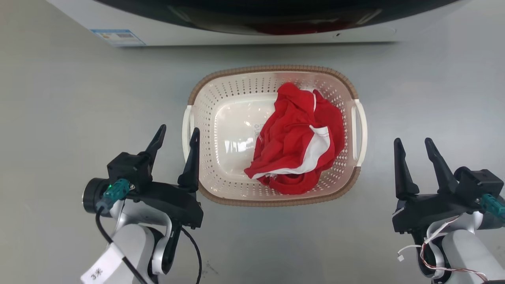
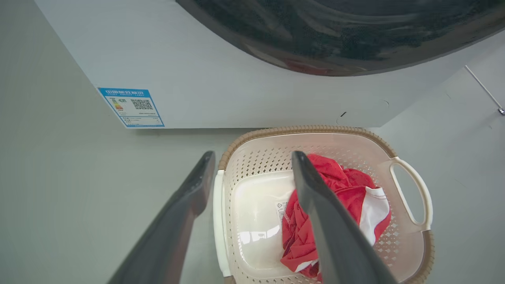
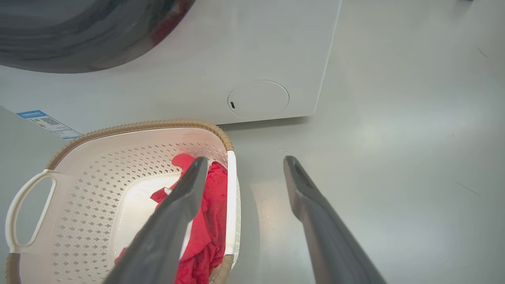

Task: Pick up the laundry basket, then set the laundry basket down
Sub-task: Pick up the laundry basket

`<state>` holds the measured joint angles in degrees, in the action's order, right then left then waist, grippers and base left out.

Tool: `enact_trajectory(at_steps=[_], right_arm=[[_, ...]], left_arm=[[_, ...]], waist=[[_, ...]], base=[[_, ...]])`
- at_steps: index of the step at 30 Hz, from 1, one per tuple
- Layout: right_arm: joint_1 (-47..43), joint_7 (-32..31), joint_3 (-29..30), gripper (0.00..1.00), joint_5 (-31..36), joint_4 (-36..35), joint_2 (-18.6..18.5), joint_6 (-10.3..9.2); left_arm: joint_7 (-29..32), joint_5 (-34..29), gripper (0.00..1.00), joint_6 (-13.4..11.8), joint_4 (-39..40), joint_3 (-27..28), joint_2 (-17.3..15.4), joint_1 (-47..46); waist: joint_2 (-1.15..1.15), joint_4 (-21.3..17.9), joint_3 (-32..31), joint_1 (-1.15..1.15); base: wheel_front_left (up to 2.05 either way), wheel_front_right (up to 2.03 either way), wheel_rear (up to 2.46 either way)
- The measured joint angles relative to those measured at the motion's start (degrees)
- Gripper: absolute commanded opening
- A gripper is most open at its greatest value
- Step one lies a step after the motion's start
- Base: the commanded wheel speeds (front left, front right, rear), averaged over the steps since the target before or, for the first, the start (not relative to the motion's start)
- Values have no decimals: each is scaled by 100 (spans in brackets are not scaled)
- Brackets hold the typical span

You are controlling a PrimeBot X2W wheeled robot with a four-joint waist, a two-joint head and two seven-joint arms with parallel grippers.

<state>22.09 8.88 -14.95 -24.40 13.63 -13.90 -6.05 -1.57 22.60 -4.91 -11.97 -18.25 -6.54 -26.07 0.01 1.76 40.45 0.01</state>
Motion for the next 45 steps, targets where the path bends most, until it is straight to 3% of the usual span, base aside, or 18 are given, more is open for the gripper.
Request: enact_trajectory(at_steps=[13, 30, 43, 44, 45], right_arm=[[614, -24, -30, 100, -63, 739, 237, 59], [2155, -281, -416, 100, 33, 2196, 558, 365], [2832, -435, -568, 100, 33, 3155, 664, 621], [2878, -434, -582, 0, 33, 3223, 666, 658], [2915, -434, -589, 0, 33, 3288, 671, 664]], left_arm=[[249, 271, 100, 227, -1227, -8, 121, -589], [715, 358, 100, 447, -2862, 168, 82, -2281], [985, 530, 99, 660, -3849, 209, 118, -2759], [984, 528, 13, 676, -3909, 207, 122, -2792], [985, 544, 0, 697, -3973, 219, 130, -2814]], waist=[[0, 22, 629, 0], [0, -161, 950, 0], [0, -217, 1279, 0], [0, -216, 1299, 0], [0, -215, 1311, 0]], base=[[0, 0, 0], [0, 0, 0], [0, 0, 0], [0, 0, 0], [0, 0, 0]])
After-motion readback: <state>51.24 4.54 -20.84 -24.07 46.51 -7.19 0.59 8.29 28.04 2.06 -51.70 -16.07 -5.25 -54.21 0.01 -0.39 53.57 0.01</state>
